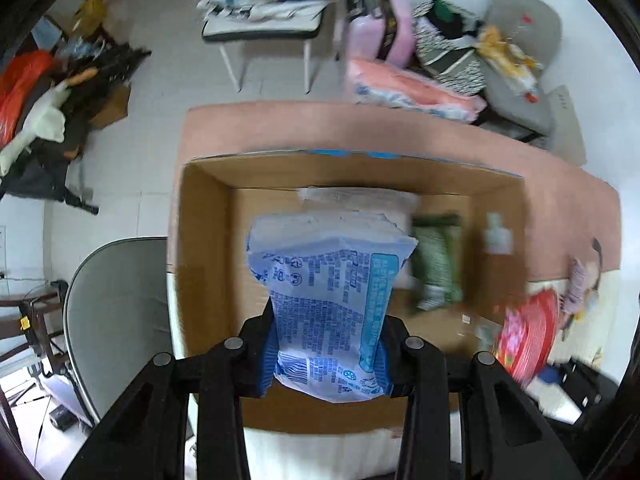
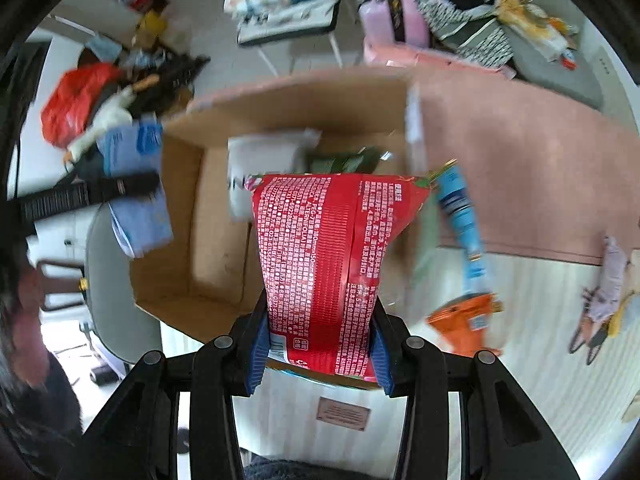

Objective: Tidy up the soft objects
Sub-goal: 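Carry both packs into the box and release them beside the others, then grasp the orange pack with the left tool while the right tool grasps the lavender sock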

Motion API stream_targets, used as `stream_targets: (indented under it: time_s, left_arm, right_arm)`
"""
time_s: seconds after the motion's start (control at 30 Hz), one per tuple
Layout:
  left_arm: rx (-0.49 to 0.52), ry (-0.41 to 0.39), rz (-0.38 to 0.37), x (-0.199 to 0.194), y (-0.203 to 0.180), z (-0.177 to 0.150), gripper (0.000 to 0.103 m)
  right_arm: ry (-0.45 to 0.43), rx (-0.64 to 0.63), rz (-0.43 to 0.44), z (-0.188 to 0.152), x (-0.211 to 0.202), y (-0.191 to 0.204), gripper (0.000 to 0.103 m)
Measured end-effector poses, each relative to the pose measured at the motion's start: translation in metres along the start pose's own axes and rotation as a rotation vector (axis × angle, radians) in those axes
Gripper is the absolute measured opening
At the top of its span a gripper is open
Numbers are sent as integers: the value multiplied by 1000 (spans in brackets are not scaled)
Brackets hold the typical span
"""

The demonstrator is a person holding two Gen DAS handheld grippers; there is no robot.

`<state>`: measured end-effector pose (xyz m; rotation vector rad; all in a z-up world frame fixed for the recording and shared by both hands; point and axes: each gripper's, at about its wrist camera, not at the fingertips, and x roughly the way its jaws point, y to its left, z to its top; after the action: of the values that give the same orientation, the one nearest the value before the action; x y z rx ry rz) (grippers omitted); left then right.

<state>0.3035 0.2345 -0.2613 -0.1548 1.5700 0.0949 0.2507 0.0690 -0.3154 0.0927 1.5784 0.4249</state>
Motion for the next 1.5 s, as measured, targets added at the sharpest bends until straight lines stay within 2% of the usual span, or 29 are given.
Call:
stream_targets:
  time_s: [0.17,0.47,0.6,0.63,0.7,0.73,0.77,0.83,0.9,1.0,1.13,1.5]
  left_arm:
    - [-2,75,-8,40,25,26,36]
    - [54,176,5,96,23,54,36]
    - [46,197,14,105,23,59,48]
    - [34,213,5,107,24,59,50]
    - [8,232,-11,106,28,57,52]
    - [-3,230,-9,104,28,57,58]
    - [-4,222,-12,100,29,57,61]
    - [1,193,-3,89,29,54,79]
    - [1,166,-2,77,30,51,87]
    - [5,130,-2,59,32,41,100]
    - [7,85,-15,36,32,20,101]
    - [-11,-81,5,-26,30,-67,101]
  right_arm:
    - [87,10,-20,2,55,21,45]
    - [171,10,-49,5,114,35,45]
    - [194,11,-53,11,130,43,47]
    - [206,19,-53,13,134,42,49]
    - [208,32,-45,16,136,43,61]
    - [201,40,-55,17,134,43,74]
    - [193,40,-64,17,132,43,78]
    - [181,43,-56,18,127,46,78]
    - [171,44,-67,17,120,47,79]
    - [148,59,-73,12,108,48,92]
    - [86,59,-105,10,82,48,103]
    - [-65,14,-192,-19,12,64,103]
